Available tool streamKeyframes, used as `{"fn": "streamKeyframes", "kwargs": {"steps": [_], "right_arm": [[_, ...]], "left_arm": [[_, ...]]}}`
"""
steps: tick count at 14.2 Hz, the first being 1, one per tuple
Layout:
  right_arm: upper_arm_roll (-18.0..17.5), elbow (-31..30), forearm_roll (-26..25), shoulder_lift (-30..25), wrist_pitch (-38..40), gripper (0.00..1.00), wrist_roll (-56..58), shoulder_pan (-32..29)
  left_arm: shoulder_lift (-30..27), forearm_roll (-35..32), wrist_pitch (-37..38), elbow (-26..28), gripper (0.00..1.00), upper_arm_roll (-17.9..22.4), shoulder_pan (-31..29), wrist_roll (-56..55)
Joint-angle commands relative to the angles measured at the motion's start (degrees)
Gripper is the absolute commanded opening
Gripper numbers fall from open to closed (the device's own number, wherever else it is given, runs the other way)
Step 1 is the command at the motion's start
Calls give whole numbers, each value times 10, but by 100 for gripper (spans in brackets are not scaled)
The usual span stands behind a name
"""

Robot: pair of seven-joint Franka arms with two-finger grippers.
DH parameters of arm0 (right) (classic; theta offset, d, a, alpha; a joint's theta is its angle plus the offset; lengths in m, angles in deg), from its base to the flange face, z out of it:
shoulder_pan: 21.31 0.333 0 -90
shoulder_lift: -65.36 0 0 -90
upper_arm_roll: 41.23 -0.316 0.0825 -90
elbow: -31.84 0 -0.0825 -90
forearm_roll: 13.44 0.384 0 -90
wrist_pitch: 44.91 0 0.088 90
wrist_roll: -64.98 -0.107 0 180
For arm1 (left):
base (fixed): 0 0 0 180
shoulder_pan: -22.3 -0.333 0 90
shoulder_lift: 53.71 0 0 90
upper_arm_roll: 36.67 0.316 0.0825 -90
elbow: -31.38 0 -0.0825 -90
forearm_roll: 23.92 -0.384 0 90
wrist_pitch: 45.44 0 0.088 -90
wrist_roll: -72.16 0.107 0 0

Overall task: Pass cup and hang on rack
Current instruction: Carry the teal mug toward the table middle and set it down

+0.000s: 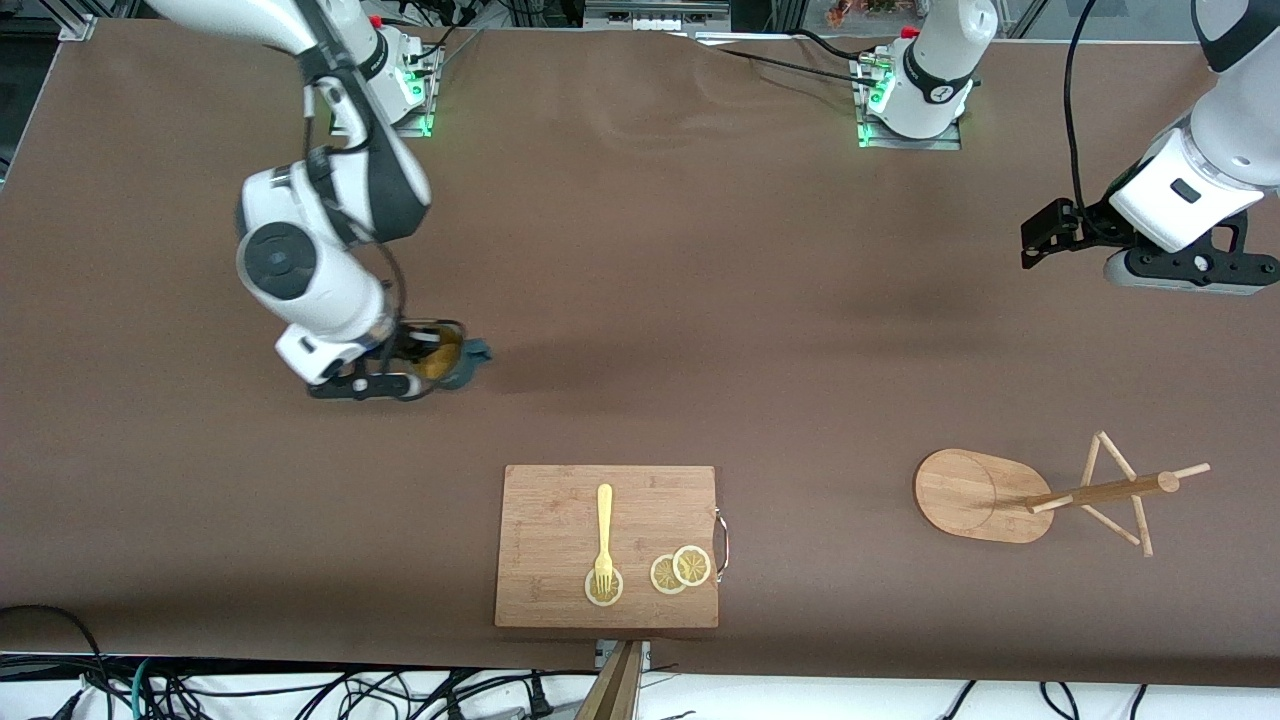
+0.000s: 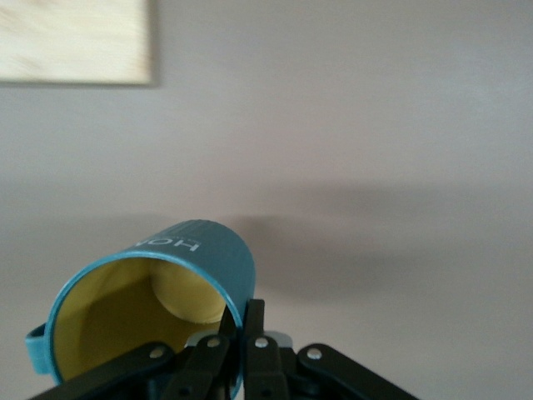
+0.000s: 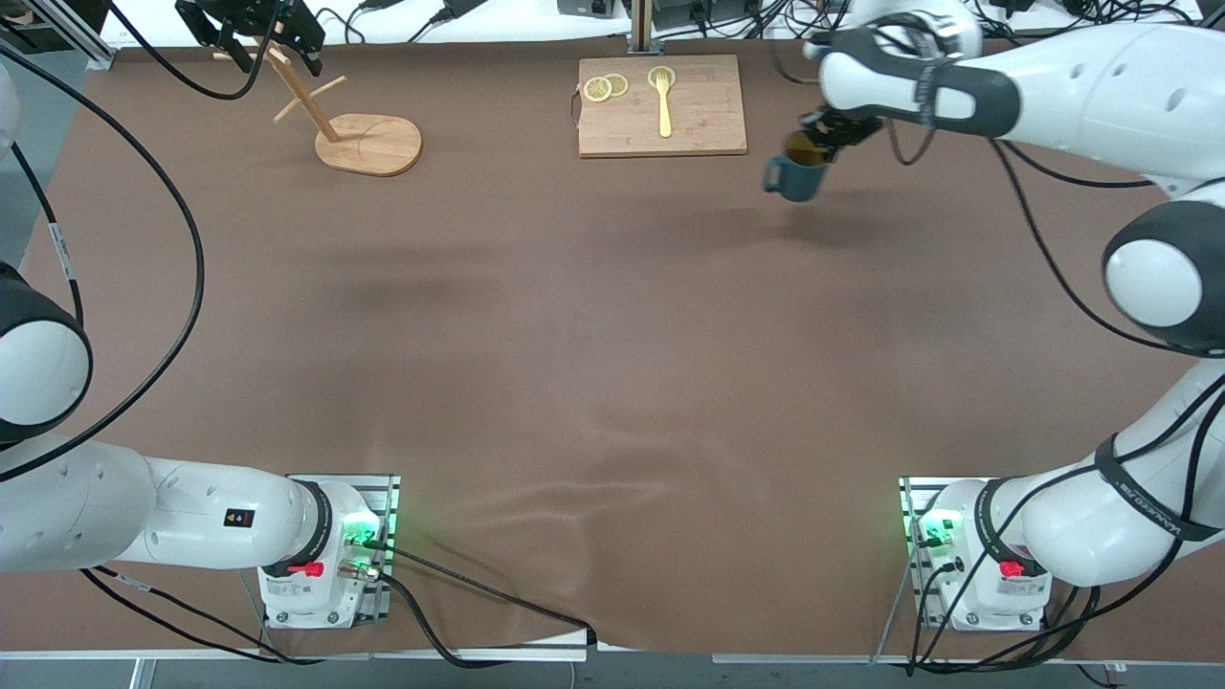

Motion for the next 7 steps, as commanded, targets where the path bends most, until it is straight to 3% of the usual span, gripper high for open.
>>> {"fn": "streamKeyframes", "kwargs": {"steps": [1,3,7], "right_arm": [[4,99,21,81,14,0,-137,63],[-2,182,37,136,25,0,-175,123],[-2,277,42,226,-4,0,-365,187]], "left_arm": [[15,8,7,-26,100,2,-6,2],[28,8,5,-50,100,2,-5,3],[40,9,10,-67,100,1,-6,5]]}}
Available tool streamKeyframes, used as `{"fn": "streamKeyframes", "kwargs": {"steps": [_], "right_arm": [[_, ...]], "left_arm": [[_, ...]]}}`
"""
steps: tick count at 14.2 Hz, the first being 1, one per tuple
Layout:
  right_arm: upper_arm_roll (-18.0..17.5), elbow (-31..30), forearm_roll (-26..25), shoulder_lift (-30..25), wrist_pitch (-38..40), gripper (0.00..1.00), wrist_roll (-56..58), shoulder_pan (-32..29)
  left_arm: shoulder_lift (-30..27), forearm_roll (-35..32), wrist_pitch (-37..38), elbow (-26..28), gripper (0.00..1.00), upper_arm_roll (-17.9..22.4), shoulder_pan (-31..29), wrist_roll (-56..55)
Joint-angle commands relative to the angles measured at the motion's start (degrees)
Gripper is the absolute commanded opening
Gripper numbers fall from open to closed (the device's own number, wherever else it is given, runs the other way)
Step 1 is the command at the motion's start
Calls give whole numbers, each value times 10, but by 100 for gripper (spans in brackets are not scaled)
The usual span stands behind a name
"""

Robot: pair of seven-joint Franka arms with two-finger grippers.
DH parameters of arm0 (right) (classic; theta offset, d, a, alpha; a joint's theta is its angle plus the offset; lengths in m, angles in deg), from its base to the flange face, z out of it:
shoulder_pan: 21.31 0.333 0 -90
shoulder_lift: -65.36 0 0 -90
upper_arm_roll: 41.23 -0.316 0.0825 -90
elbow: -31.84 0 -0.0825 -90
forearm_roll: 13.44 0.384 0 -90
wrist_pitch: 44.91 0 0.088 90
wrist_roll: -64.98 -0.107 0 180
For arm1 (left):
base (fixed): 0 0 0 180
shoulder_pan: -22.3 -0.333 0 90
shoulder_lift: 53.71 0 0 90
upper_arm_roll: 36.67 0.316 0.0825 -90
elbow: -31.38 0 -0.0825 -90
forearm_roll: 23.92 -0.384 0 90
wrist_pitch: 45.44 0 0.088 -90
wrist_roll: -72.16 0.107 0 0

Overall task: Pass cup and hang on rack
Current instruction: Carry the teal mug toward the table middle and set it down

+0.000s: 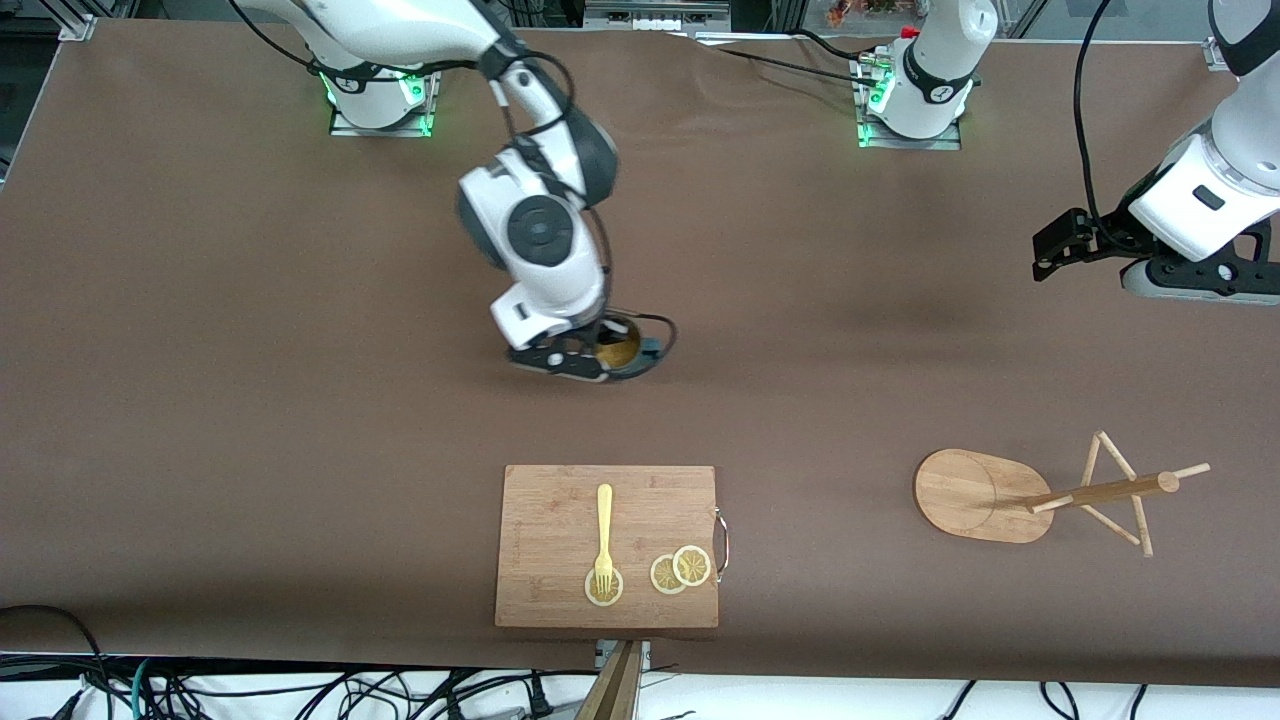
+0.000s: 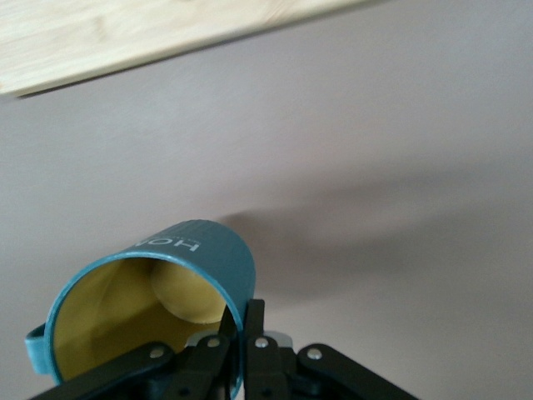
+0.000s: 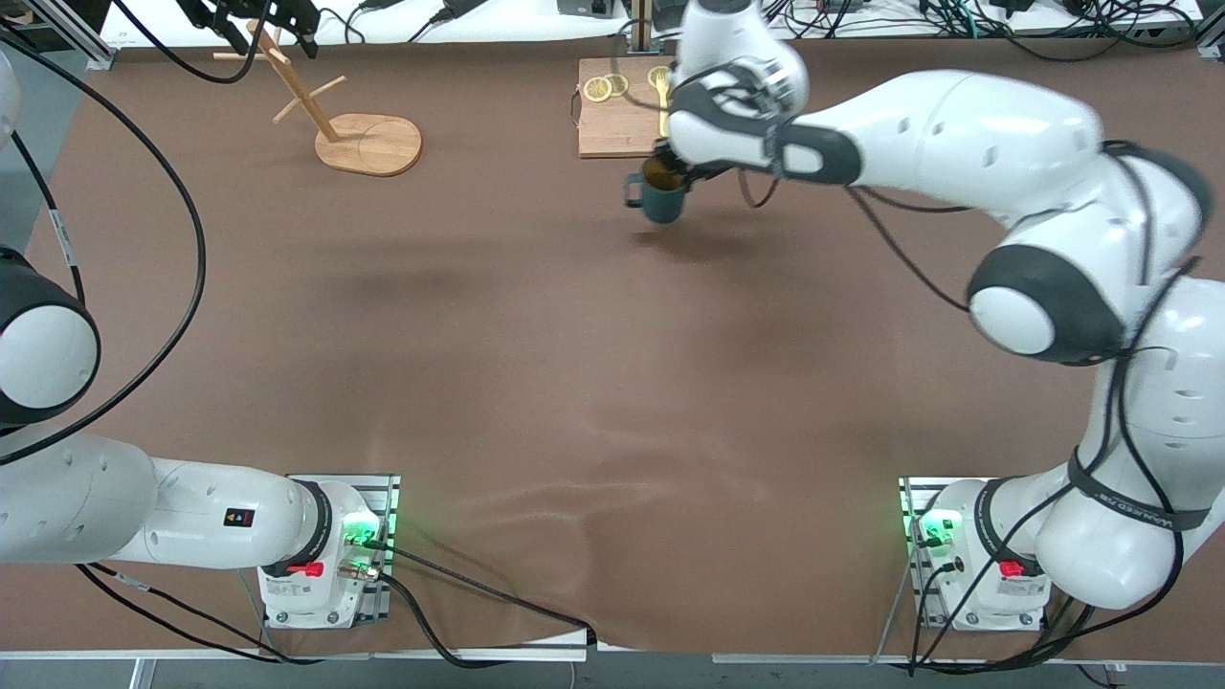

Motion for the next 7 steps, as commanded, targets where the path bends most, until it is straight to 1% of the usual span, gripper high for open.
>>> {"fn": "streamKeyframes", "kwargs": {"steps": [1,3,4,5,7], "right_arm": [[4,83,14,60,-15,0,-80,16],[-20,84,58,67,-66,0,-102,16],[-22,82,67,71,-82,0,-111,25],[-21,81,66,76,-86,0,-120,44],[-20,81,61,87,-86,0,-129,56]], "left_arm": [[19,8,19,-23,100,-2,-4,5],[20,8,26,-24,100,-1,-4,5],[20,4,28,-24,100,-1,-4,5],[19,2,29,-24,100,-1,-4,5],[15,3,46,-25,100,-1,-4,5]]}}
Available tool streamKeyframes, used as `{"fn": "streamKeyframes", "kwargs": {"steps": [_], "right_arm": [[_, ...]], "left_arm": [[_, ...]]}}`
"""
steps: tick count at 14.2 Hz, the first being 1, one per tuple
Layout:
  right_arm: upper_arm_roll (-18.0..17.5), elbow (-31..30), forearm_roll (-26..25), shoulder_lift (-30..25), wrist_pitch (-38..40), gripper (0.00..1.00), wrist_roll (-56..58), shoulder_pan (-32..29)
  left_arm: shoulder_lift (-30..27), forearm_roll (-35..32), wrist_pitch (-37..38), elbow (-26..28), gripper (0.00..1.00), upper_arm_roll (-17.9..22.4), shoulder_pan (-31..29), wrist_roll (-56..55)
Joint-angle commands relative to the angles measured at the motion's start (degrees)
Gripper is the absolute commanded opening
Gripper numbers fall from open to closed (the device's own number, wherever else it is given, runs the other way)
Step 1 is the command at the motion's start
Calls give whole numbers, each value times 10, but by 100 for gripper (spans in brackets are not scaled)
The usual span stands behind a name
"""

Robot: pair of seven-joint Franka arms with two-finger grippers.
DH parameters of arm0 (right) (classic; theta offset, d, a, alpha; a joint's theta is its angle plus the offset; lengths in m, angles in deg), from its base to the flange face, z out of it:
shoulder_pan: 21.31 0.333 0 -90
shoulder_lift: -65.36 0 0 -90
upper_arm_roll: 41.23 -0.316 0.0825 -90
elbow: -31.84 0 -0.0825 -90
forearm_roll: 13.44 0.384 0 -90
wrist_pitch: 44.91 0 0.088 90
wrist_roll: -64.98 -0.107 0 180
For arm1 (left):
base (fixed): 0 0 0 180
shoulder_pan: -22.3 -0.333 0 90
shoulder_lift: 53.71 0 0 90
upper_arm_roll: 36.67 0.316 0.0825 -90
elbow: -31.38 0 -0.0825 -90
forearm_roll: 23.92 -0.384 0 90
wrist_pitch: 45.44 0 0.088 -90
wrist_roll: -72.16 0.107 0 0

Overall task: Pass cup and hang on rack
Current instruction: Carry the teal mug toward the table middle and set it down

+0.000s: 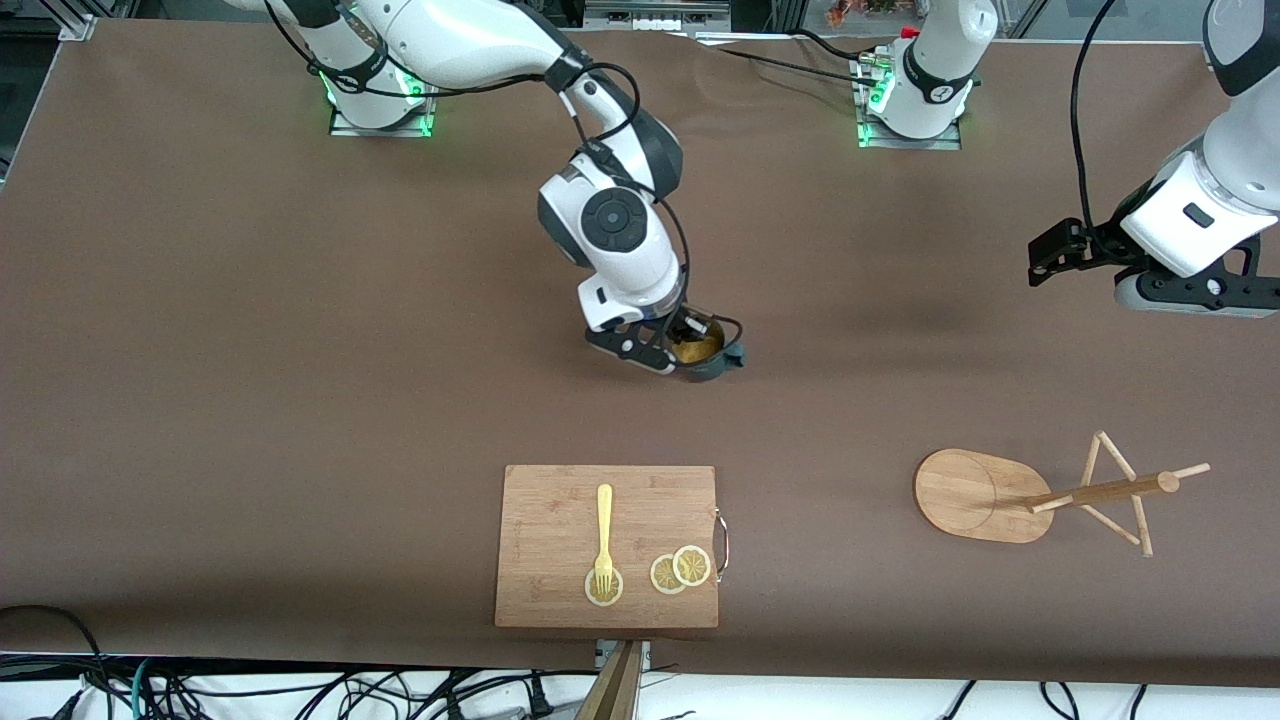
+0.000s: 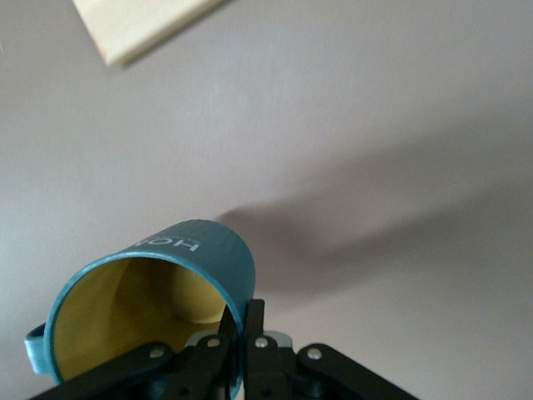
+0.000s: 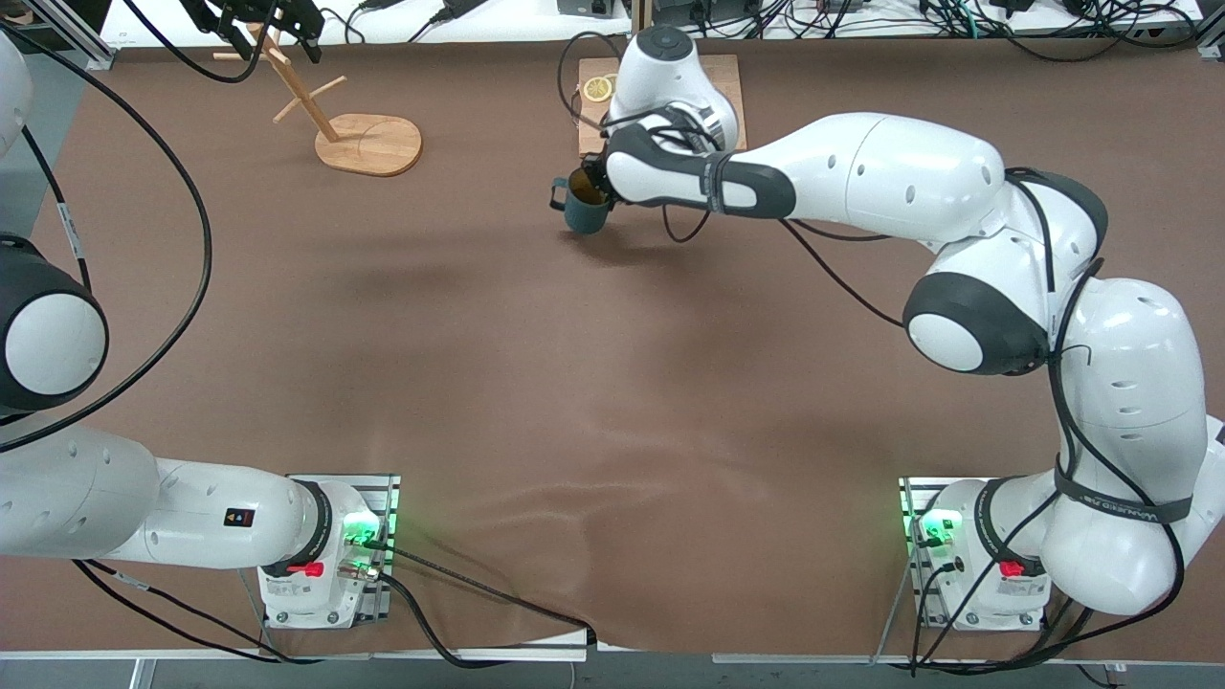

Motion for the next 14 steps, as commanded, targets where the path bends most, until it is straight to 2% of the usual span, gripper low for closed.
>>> {"fn": "streamKeyframes", "kwargs": {"steps": [1,5,9,10,11,12,14], "right_arm": [[4,17,1,18,-6,0,-16,22],[4,15,-97,21,-5,0,9,23],[7,16,-135,31,-37,0,29,17],[7,16,-136,31,-36,14,33,17],[7,16,-136,28,-33,65,32,17],[8,16,-137,22,-27,100,33,19],[17,18,-132,-18,39,100,46,6]], "left_arm": [[1,8,37,-19,100,-1,-5,5],[-39,13,3,34,100,-6,1,9],[-81,13,-35,108,100,-8,11,9],[-80,13,-35,110,100,-8,12,9],[-79,12,-34,110,100,-10,14,9],[-78,11,-34,111,100,-11,14,9],[-72,7,-32,119,100,-11,12,7]]}}
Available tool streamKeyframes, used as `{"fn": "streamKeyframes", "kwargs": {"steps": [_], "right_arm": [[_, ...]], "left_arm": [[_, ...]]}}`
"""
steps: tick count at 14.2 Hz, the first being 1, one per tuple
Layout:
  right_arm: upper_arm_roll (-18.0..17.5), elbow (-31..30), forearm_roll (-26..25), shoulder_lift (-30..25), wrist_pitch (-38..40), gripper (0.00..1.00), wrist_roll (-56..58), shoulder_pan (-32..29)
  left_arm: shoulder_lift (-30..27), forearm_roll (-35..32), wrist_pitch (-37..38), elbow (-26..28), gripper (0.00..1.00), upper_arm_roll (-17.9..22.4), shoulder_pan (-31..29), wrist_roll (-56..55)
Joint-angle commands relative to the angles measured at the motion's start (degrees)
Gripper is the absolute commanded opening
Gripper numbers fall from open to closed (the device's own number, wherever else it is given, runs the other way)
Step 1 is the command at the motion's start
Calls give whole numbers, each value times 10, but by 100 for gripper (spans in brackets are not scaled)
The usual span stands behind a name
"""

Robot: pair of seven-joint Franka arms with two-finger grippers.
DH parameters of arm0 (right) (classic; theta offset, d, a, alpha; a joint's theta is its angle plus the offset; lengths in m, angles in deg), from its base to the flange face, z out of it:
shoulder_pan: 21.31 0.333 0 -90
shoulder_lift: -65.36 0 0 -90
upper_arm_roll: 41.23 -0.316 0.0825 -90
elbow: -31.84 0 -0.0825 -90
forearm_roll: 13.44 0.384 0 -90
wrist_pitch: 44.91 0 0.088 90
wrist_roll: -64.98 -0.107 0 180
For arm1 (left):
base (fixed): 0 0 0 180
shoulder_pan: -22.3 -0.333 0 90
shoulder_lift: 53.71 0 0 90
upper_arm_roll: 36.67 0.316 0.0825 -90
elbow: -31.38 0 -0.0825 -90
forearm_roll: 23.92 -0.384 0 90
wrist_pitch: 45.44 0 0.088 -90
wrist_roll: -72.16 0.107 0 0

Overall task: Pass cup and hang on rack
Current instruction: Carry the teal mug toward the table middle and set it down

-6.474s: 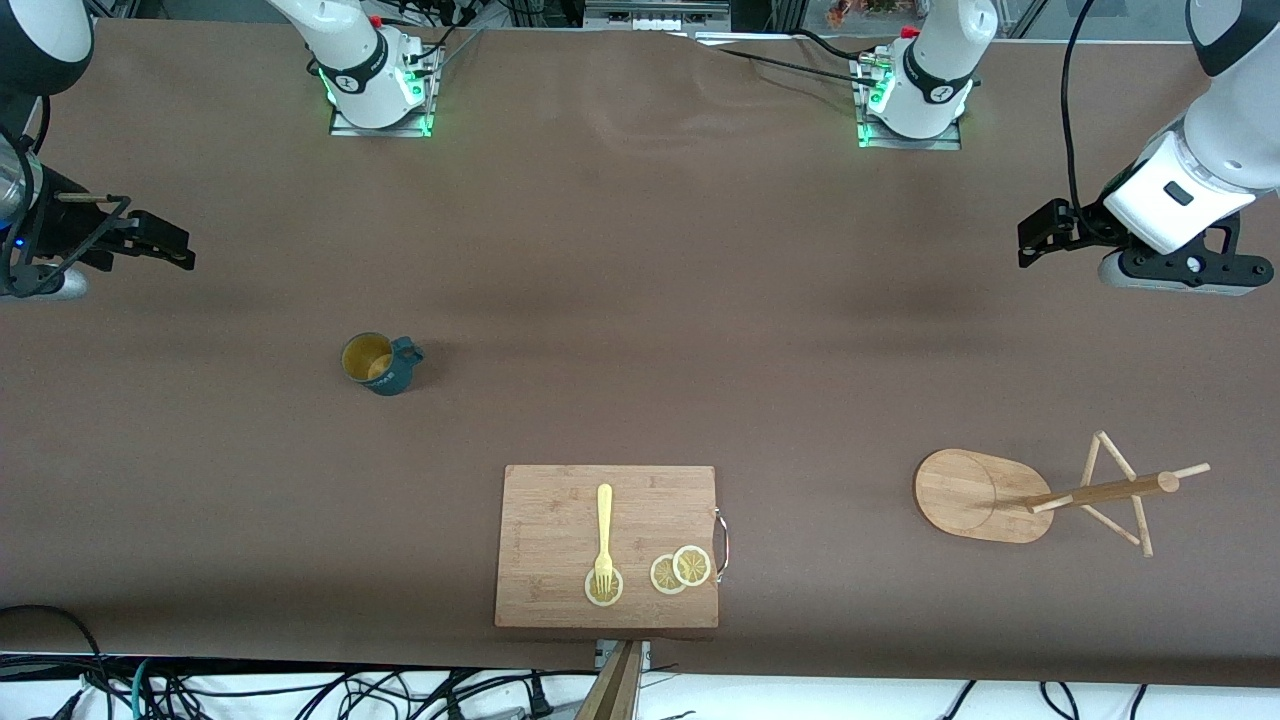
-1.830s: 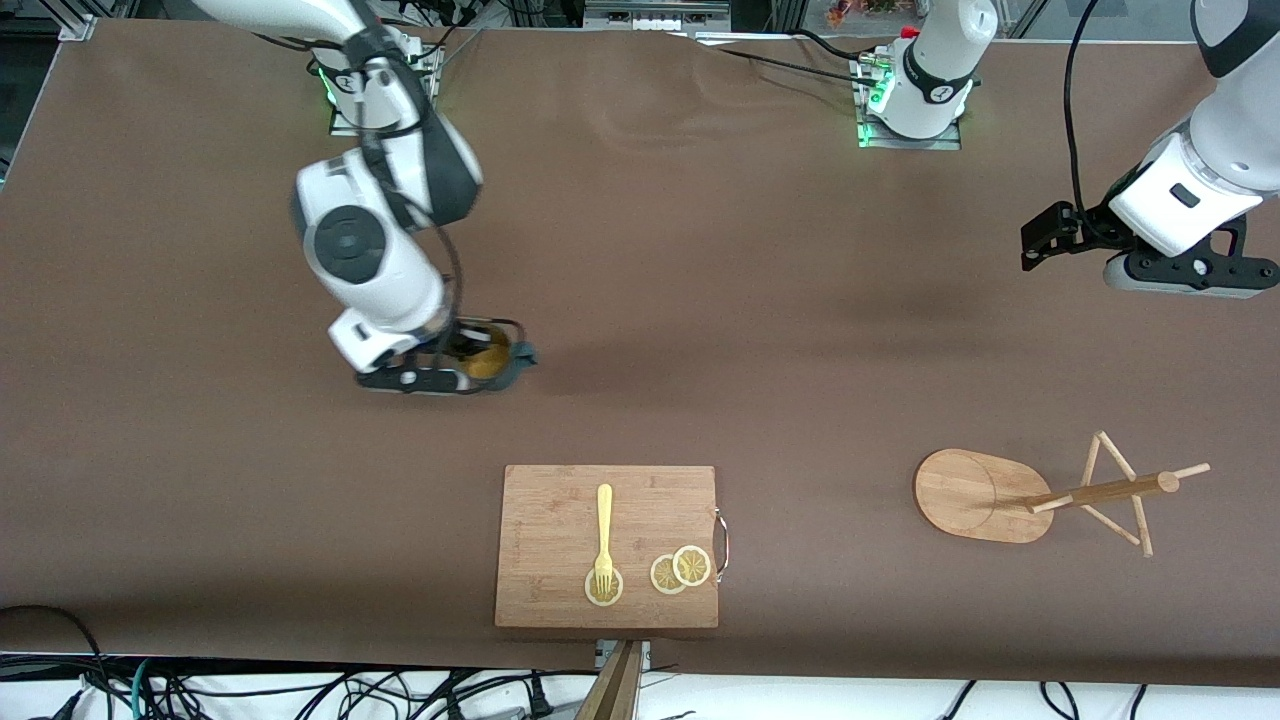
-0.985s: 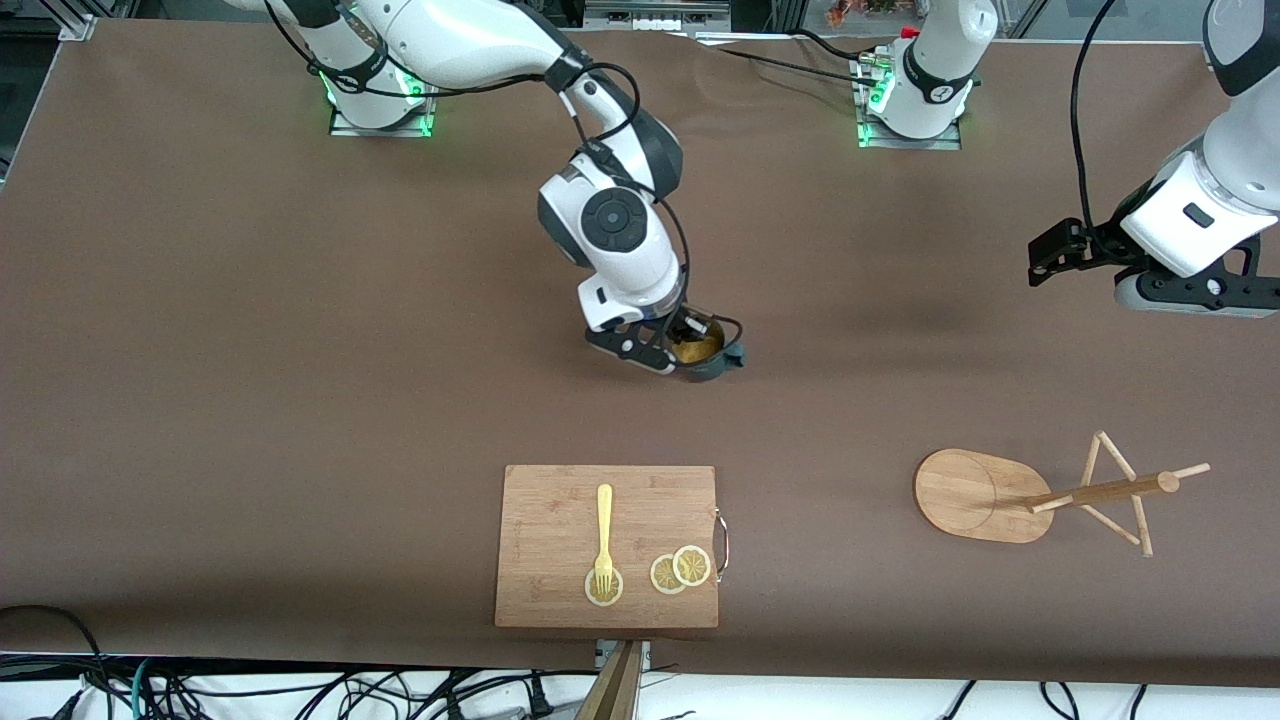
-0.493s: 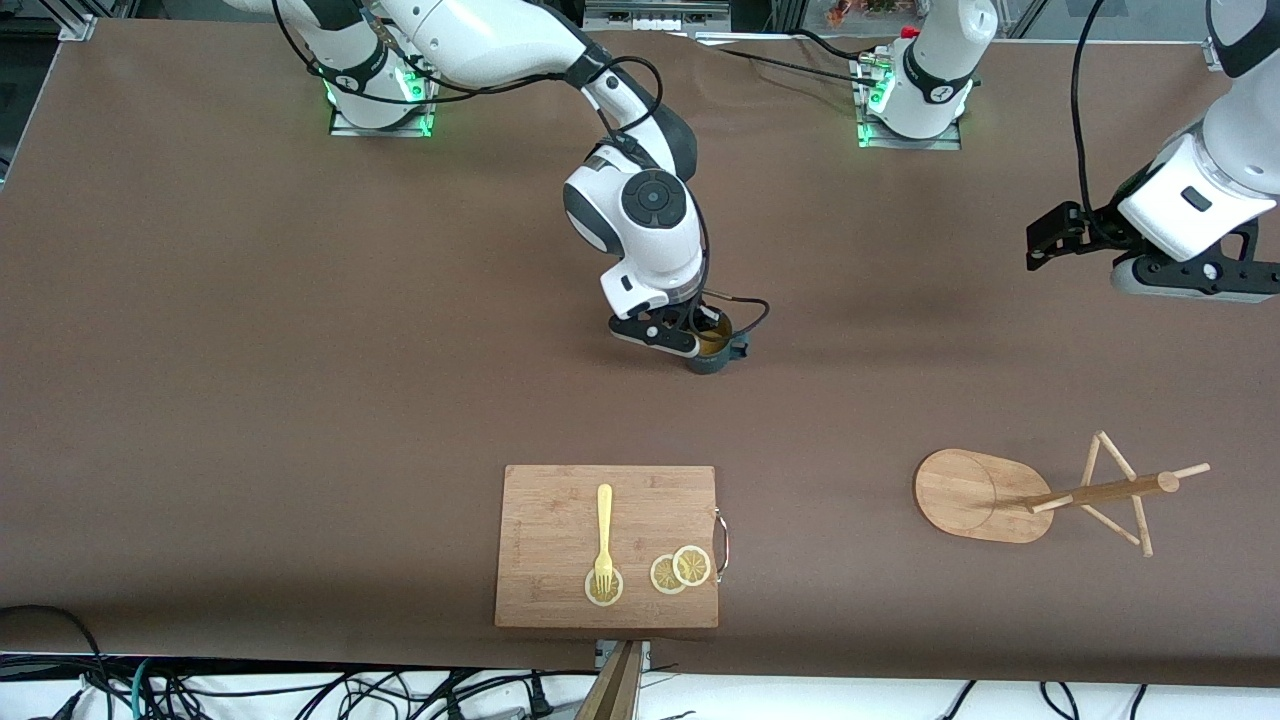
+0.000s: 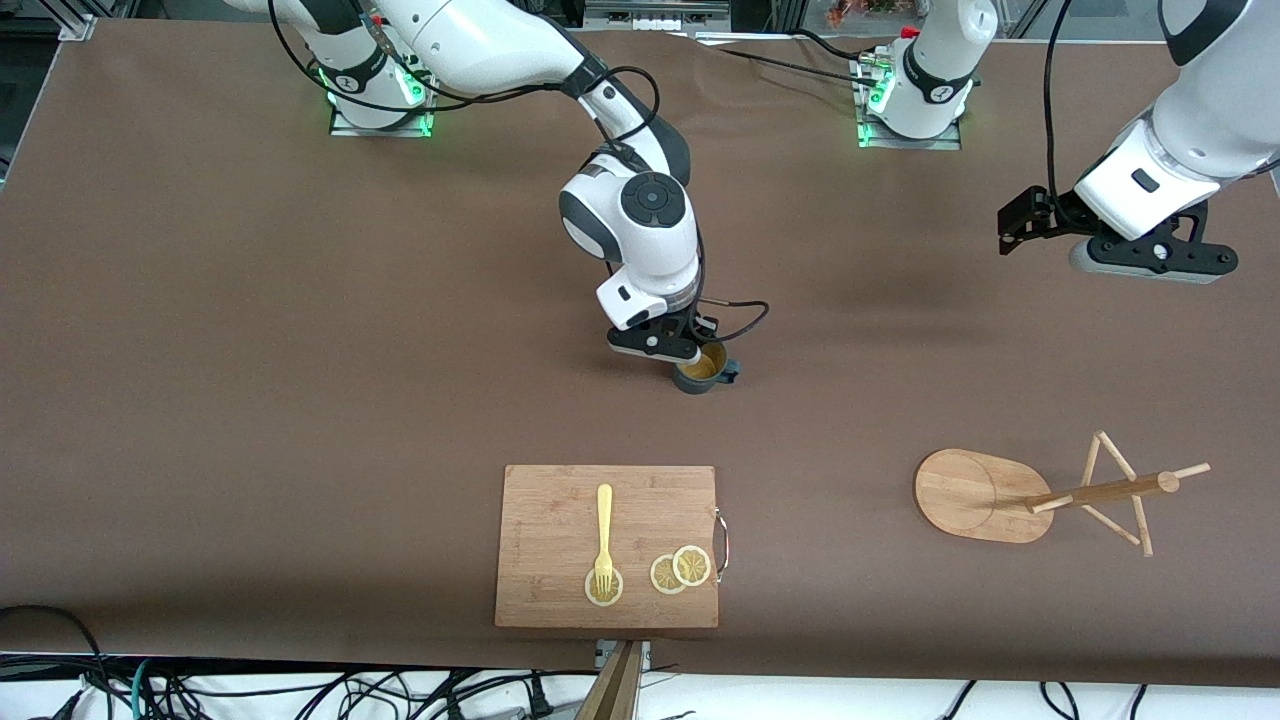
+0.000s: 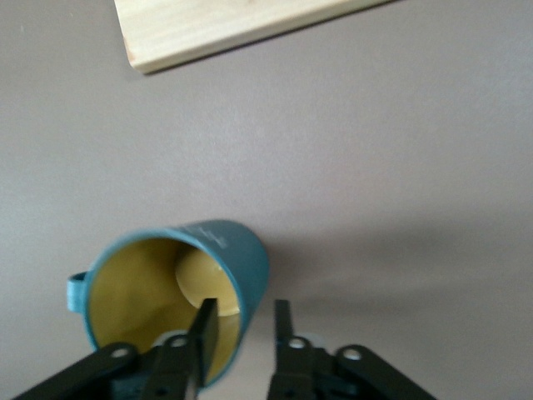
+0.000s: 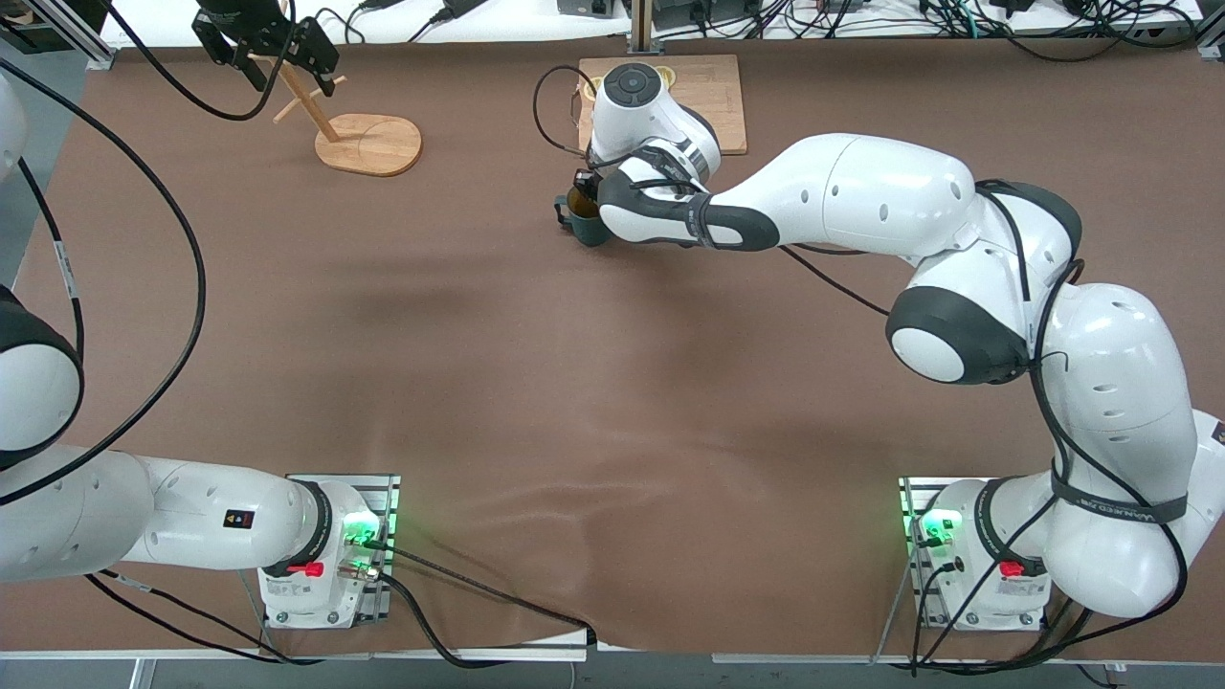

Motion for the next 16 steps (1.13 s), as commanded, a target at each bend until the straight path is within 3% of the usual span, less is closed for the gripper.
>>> {"fn": "streamKeyframes", "kwargs": {"steps": [1,3,6,8,11,14,16], "right_arm": [[2,10,-1,-57,100,100,38,-28],[9,-1,1,-121,179,100,88,-46],[91,-6,1,-181,303,100,215,-55],[173,-7,2,-209,375,100,310,-55],[275,-8,36,-223,387,100,483,-70],[373,-13,84,-235,453,100,515,-88],[371,-30,89,-255,431,100,593,-140]], "left_arm": [[-13,3,-7,23,100,4,0,7],[-18,3,3,29,100,4,-4,5],[-16,4,16,40,100,4,-17,19],[-18,12,1,72,100,-2,-16,24],[-22,40,-82,133,100,-15,-15,26],[-46,48,-207,234,100,-55,-10,28],[-56,55,-277,297,100,-80,-10,50]]}}
